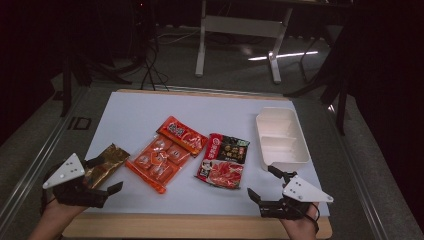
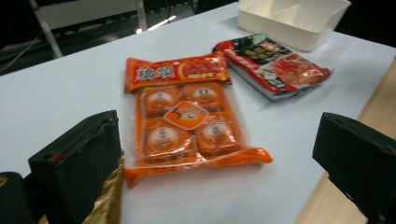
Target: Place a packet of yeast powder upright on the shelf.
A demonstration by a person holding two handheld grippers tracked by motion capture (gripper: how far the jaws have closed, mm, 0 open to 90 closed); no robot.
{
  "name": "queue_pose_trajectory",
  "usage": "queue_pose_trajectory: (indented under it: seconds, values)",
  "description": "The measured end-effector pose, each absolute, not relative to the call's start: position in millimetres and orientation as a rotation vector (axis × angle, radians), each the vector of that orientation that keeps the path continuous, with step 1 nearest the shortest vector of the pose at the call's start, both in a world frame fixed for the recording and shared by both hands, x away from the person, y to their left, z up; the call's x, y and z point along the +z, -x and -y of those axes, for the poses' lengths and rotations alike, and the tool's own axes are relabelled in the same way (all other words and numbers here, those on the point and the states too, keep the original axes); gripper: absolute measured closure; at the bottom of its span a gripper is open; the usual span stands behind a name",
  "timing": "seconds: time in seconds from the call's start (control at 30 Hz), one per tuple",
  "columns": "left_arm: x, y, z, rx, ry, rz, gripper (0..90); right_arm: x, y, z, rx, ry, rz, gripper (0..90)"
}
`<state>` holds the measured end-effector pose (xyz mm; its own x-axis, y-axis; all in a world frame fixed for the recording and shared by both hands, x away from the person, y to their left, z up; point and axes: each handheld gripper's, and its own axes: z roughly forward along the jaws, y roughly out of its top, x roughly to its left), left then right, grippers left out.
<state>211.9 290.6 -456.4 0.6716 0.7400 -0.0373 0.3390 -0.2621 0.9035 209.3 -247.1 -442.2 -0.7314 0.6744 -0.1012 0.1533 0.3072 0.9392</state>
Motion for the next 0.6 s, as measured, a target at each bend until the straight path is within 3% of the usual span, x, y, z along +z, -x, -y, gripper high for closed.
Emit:
queue_pose_trajectory:
  seconds: [0.37, 0.6]
  values:
    - [-461, -254, -314, 0.511, -1.883, -0.966, 3.8, -443, -207, 240, 1.412, -0.696, -2.118, 10.3]
    - [-471, -282, -326, 0.486, -1.886, -1.039, 12.0, -442, -206, 241, 1.426, -0.700, -2.108, 10.6]
